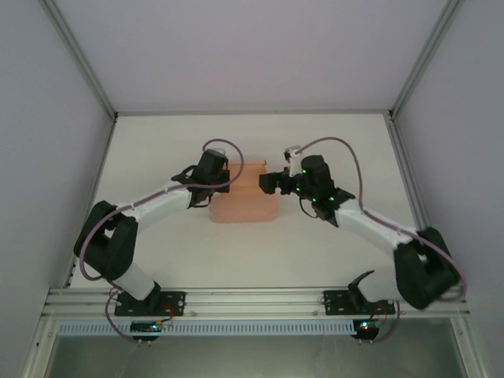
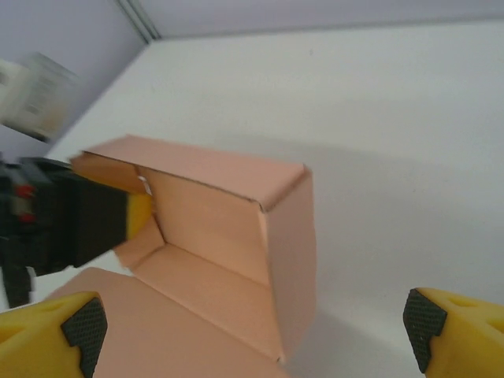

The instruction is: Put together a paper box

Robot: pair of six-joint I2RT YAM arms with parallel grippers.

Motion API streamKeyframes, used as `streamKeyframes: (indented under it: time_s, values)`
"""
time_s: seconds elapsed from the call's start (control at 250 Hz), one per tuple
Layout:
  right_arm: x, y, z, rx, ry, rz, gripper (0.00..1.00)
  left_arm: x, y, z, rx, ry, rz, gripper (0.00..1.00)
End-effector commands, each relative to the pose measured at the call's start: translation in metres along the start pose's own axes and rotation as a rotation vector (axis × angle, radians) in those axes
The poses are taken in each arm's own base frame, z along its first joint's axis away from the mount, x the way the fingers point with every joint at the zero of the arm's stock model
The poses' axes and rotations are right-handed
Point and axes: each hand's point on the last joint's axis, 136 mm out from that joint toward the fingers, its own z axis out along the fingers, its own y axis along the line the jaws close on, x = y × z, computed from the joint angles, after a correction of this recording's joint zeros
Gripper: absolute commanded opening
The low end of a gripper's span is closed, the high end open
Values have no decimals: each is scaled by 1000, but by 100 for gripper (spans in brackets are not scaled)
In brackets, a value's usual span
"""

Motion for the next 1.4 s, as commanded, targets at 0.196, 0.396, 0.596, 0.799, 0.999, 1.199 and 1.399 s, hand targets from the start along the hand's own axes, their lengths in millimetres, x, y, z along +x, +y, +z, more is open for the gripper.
streamKeyframes:
  time_s: [0.196, 0.396, 0.596, 0.799, 0.999, 1.199, 1.399]
  values:
    - [15, -45, -88, 241, 40, 48, 99, 56, -63, -49, 421, 306, 804, 0]
    - [31, -71, -109, 333, 64, 105, 99, 73, -52, -38, 253, 467, 979, 0]
    - [35, -81, -110, 343, 82, 157, 99, 86, -37, 2, 75, 585, 1045, 0]
    - [42, -91, -108, 366, 101, 198, 99, 88, -47, 43, -58, 593, 1132, 0]
    - [50, -99, -110, 383, 110, 230, 99, 106, -50, 81, -175, 605, 1237, 0]
    - [57, -105, -112, 391, 121, 252, 99, 116, -64, 93, -117, 589, 1227, 6]
    - [55, -107, -111, 380, 111, 258, 99, 84, -89, 65, -3, 454, 1199, 53]
